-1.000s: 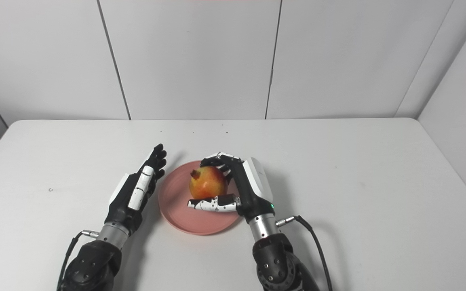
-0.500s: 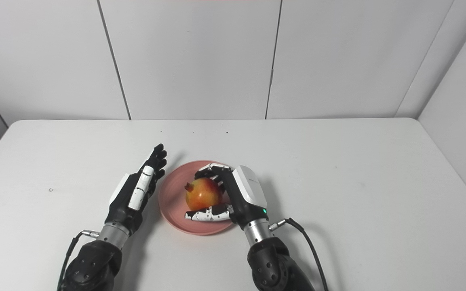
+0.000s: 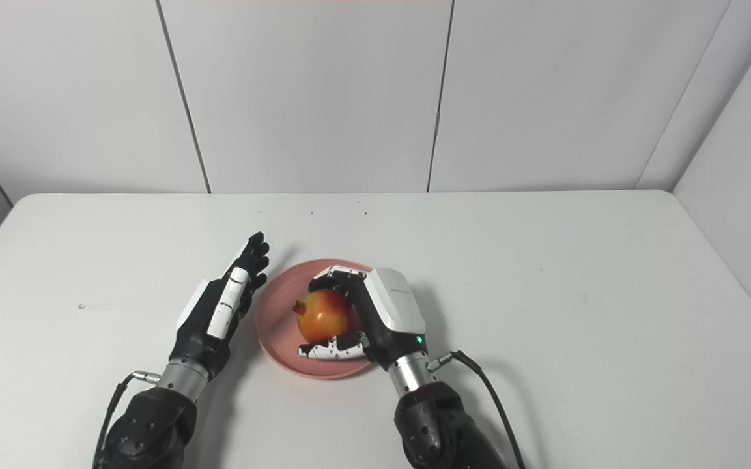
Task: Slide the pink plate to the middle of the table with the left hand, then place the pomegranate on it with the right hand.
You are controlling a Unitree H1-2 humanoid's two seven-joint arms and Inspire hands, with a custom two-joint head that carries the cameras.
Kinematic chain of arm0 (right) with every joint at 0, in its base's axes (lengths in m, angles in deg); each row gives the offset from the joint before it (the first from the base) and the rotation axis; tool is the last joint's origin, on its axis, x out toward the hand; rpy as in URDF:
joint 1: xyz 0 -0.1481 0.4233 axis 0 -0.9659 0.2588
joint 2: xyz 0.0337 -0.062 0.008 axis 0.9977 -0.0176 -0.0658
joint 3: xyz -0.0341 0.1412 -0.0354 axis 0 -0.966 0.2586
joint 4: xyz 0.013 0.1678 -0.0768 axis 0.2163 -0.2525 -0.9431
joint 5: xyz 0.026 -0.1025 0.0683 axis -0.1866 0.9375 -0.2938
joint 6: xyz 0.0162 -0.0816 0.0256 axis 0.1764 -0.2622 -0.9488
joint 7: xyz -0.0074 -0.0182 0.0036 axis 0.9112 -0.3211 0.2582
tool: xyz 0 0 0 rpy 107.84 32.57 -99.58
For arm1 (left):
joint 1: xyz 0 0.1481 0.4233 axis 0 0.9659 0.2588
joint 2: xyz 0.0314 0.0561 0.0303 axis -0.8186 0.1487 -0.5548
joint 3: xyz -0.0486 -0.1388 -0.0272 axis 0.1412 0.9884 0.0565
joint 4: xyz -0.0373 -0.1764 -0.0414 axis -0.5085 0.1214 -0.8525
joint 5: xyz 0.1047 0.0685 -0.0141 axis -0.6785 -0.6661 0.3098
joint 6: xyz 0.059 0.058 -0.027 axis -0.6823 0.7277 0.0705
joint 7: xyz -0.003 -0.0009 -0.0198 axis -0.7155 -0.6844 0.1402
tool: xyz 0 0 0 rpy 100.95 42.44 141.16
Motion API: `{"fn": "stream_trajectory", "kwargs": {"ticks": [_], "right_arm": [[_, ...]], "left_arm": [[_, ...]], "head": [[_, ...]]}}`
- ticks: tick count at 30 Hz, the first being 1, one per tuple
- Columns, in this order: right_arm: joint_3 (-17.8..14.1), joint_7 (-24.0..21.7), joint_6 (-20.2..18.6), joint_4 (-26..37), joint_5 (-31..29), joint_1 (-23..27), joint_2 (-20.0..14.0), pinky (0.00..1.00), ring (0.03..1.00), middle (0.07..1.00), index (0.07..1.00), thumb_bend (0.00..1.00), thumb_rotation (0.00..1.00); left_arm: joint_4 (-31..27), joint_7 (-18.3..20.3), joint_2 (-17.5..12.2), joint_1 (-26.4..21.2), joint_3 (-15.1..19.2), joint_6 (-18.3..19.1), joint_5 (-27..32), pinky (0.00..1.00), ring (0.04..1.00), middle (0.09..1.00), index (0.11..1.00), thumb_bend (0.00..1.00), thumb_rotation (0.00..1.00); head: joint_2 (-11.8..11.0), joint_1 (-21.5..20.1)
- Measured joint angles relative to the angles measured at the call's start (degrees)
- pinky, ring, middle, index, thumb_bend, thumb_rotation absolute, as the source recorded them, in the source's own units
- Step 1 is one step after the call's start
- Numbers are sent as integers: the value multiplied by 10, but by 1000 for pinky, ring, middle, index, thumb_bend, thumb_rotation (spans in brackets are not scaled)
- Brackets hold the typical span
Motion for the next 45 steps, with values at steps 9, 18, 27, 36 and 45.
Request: {"fn": "stream_trajectory", "kwargs": {"ticks": [9,18,27,36,45], "right_arm": [[7,9,18,-13,7,5,-4,520,570,522,469,521,0],[10,10,21,-17,7,8,-6,565,610,542,462,517,0],[12,2,21,-19,5,12,-9,567,615,541,463,517,0],[14,-10,20,-23,4,21,-11,579,614,535,462,518,0],[14,-14,20,-27,4,24,-12,607,629,540,461,516,0]], "left_arm": [[0,0,0,0,-1,0,0,1000,1000,1000,1000,609,1000],[-1,0,0,0,-1,2,0,1000,1000,1000,1000,598,1000],[-1,0,0,0,-1,3,0,1000,1000,1000,1000,598,1000],[-1,1,0,0,-1,3,0,999,1000,1000,1000,609,1000],[-1,1,0,0,-1,4,0,1000,1000,1000,1000,610,1000]], "head": [[2,-2],[4,-2],[4,-3],[5,-4],[4,-3]]}}
